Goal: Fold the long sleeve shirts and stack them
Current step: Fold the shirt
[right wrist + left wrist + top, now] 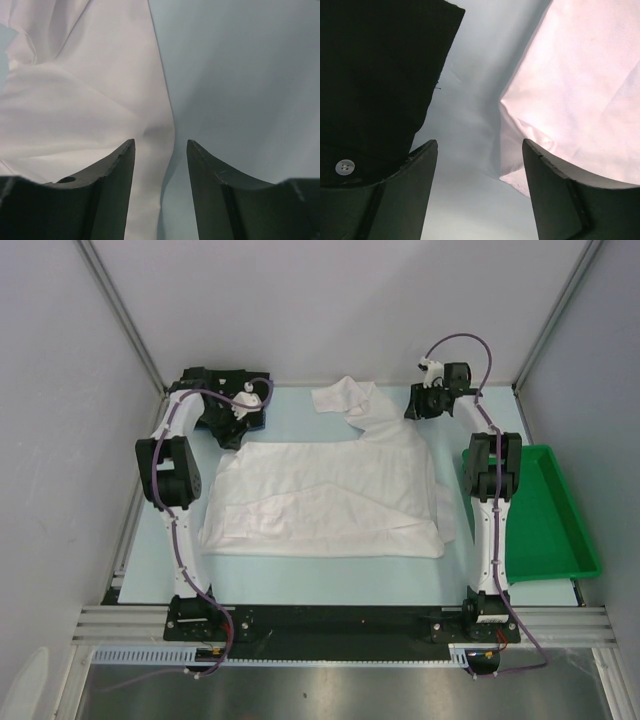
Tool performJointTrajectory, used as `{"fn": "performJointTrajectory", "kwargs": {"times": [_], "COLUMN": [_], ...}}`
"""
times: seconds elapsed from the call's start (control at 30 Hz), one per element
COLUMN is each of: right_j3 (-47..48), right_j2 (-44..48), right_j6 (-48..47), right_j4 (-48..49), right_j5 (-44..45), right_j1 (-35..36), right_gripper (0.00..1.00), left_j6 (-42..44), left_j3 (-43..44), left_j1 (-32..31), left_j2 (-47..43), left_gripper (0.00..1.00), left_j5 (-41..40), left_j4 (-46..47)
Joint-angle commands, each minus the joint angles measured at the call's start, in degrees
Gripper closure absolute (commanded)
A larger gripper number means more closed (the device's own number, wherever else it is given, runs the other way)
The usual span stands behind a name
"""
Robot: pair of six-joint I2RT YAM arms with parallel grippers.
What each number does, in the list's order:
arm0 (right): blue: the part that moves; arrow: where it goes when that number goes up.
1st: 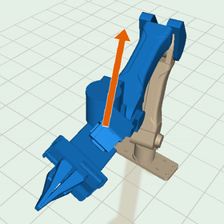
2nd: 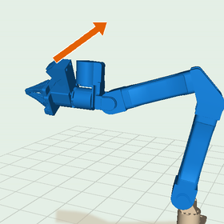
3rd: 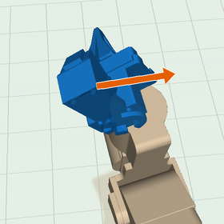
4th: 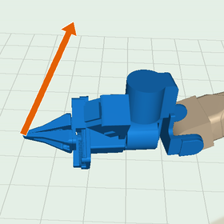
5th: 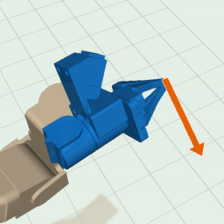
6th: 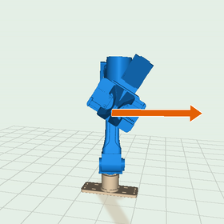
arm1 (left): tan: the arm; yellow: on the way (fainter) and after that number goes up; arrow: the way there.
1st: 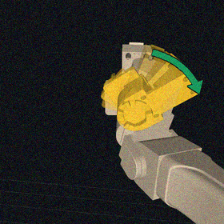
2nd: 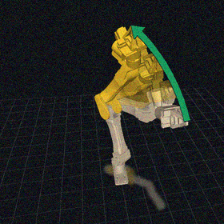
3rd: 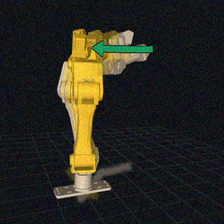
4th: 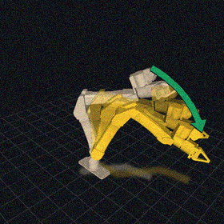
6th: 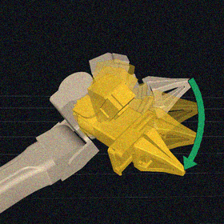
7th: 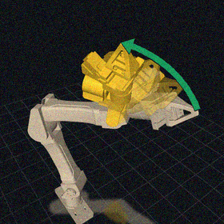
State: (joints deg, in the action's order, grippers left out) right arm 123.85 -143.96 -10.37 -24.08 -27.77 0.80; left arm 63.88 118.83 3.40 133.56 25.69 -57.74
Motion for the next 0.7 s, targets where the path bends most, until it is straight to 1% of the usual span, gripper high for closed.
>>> {"fn": "performJointTrajectory", "kwargs": {"times": [0.0, 0.13, 0.2, 0.27, 0.4, 0.43, 0.5, 0.53, 0.67], "right_j3": [3.85, 3.5, 1.76, 0.69, 0.07, -0.1, -0.01, -0.01, 0.07], "right_j2": [-2.02, -2.03, -1.59, -0.8, 0.08, 0.34, 0.61, 0.7, 1.05], "right_j6": [-3.59, -5.89, -6.06, -6.15, -4.66, -3.79, -3.25, -3.08, -1.5], "right_j4": [-3.51, -7.82, -7.83, -7.57, -6.78, -6.17, -5.55, -5.02, -3.79], "right_j5": [-1.76, -0.01, 0.78, 0.96, -0.18, -0.62, -1.06, -1.32, -2.2], "right_j1": [0.78, 1.31, 1.14, 0.87, 0.52, 0.35, 0.26, 0.34, 0.61], "right_gripper": [0.5, 0.47, 0.46, 0.47, 0.58, 0.64, 0.71, 0.76, 0.84], "left_j6": [1.34, 1.34, 1.08, 0.72, -0.68, -1.21, -0.77, -0.08, 1.77], "left_j3": [0.79, 1.5, 1.93, 2.55, 5.36, 5.71, 5.8, 5.8, 5.54], "left_j1": [-0.5, -0.94, -0.85, -0.85, -0.15, -0.32, -0.58, -0.85, -1.81], "left_j2": [-2.25, -2.69, -2.86, -3.12, -4.0, -4.44, -5.32, -5.59, -5.33], "left_gripper": [0.24, 0.19, 0.18, 0.18, 0.18, 0.17, 0.16, 0.16, 0.15], "left_j5": [1.2, 0.24, -0.38, -0.73, 1.89, 2.6, 4.01, 3.84, 4.02], "left_j4": [-1.06, -0.45, 0.34, 0.61, 0.78, 0.69, -0.61, -1.06, -4.66]}}
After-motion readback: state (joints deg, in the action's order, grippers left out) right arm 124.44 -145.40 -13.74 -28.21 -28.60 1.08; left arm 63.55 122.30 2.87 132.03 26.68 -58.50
